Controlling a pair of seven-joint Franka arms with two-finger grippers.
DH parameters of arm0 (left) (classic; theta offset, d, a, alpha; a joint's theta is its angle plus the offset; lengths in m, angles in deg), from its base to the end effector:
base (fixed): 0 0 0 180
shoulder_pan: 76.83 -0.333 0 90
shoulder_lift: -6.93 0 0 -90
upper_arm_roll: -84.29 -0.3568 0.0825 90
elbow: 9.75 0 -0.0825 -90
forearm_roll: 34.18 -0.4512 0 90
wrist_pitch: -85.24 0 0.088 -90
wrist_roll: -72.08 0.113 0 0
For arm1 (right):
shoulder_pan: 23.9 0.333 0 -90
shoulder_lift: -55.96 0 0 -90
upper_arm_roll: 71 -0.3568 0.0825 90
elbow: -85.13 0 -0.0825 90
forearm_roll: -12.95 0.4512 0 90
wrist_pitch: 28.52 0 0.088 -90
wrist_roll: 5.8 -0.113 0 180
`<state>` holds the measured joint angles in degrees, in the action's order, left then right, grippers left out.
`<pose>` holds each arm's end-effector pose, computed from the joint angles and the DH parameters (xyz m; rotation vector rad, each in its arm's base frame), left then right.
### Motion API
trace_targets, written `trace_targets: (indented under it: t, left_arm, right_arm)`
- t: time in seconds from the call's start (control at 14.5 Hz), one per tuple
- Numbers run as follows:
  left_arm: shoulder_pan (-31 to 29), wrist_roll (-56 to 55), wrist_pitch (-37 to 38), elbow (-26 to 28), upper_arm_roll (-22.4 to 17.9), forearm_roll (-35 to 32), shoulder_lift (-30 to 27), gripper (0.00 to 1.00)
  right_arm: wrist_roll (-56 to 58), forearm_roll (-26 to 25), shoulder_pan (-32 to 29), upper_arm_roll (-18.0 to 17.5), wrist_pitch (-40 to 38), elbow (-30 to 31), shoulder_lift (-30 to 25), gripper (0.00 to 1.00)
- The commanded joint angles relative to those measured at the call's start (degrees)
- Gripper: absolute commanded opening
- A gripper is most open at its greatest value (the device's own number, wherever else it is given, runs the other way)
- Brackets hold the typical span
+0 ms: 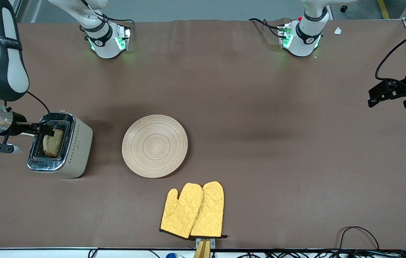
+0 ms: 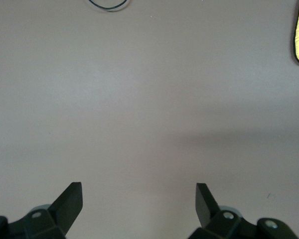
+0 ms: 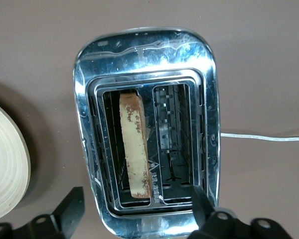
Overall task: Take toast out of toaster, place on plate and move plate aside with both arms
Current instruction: 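Reach the right gripper down into the toaster slot over the toast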
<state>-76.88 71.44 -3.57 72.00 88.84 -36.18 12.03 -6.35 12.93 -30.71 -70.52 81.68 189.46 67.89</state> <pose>0.6501 -0.0445 0.6785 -3.1132 0.1022 -0.0556 0.6658 -0.0849 0.4177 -3.1257 0.2138 0.1657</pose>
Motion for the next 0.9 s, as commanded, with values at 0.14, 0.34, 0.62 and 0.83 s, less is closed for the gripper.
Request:
trace_targets:
  t: [0.14,0.34,0.62,0.83]
  left_arm:
    - [-0.1,-0.4,0.0,0.8,0.2,-1.0,-1.0,1.00]
    - [0.1,-0.9,0.0,0.6,0.3,-1.0,-1.0,1.00]
    - [0.1,-0.9,0.0,0.7,0.3,-1.0,-1.0,1.00]
    - [-0.1,-0.6,0.0,0.8,0.2,-1.0,-1.0,1.00]
  right_arm:
    - [0.6,0.8,0.0,-0.5,6.2,5.3,-2.2,0.75]
    - [0.6,0.4,0.6,-0.5,9.1,5.5,-1.5,0.66]
    - [0.8,0.3,0.7,-0.5,9.2,5.7,-1.1,0.47]
    - [2.7,0.3,0.1,-0.4,9.3,5.8,-0.9,0.45]
